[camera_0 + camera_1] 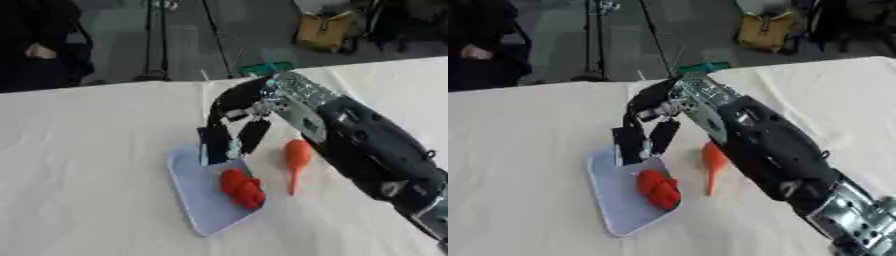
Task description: Pick up objects on the table and place them in the box.
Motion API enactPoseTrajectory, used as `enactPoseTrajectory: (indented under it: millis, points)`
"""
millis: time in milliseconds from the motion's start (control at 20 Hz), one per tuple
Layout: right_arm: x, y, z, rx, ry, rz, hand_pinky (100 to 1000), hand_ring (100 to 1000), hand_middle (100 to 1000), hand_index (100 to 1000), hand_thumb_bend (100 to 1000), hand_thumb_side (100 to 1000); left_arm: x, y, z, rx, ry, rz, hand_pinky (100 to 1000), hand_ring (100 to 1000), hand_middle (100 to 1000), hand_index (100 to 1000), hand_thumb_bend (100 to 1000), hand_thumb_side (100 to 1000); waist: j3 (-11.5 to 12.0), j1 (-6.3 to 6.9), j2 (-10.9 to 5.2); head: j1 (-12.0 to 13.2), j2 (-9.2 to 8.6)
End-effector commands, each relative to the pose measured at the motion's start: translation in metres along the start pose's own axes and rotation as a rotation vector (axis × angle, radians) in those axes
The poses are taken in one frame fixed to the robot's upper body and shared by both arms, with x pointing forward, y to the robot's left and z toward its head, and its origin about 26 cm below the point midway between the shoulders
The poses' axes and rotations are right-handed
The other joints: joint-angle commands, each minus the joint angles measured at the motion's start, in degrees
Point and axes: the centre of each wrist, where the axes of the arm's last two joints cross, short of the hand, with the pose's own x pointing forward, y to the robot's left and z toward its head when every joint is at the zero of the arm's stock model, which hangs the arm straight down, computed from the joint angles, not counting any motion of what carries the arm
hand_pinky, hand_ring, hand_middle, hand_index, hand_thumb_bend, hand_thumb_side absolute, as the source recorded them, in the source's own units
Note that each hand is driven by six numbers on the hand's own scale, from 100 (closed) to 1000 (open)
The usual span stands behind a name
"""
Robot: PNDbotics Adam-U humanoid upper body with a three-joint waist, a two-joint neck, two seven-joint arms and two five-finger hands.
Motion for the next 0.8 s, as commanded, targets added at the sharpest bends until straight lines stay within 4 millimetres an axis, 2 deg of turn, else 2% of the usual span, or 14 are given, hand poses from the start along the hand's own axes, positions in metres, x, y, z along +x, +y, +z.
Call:
enactPoseTrajectory:
  millis: [50,100,350,400,500,800]
  points:
    - [-0.002,-0.009,0.002,0.246,-0.18,0.201,995,959,730,755,249,712,0.004,0.003,-0.008,0.007,-0.032,-0.002,794,914,860,784,100,938,0.13,0.12,-0.86,-0.09,-0.49]
    - [-0.002,-0.007,0.001,0.251,-0.182,0.2,998,966,749,800,277,724,0.004,0.003,-0.008,0.007,-0.031,-0.002,794,914,860,784,100,938,0.16,0.15,-0.85,-0.12,-0.51]
    - [-0.003,-0.001,-0.001,0.269,-0.189,0.196,1000,972,766,831,308,729,0.004,0.003,-0.008,0.009,-0.032,-0.003,794,914,860,784,100,937,0.19,0.23,-0.82,-0.1,-0.49]
    - [-0.003,0.0,-0.002,0.272,-0.191,0.198,1000,987,810,899,371,730,0.004,0.003,-0.008,0.009,-0.032,-0.003,795,914,860,785,100,937,0.16,0.2,-0.8,-0.14,-0.43]
    - [-0.003,0.001,-0.003,0.279,-0.197,0.202,1000,998,839,934,404,729,0.004,0.003,-0.009,0.01,-0.034,-0.003,795,915,861,785,100,937,0.1,0.18,-0.76,-0.2,-0.38]
    - [-0.003,0.002,-0.005,0.291,-0.206,0.218,1000,1000,887,996,435,716,0.004,0.003,-0.009,0.009,-0.034,-0.004,796,915,860,785,100,936,0.13,0.19,-0.75,-0.39,-0.38]
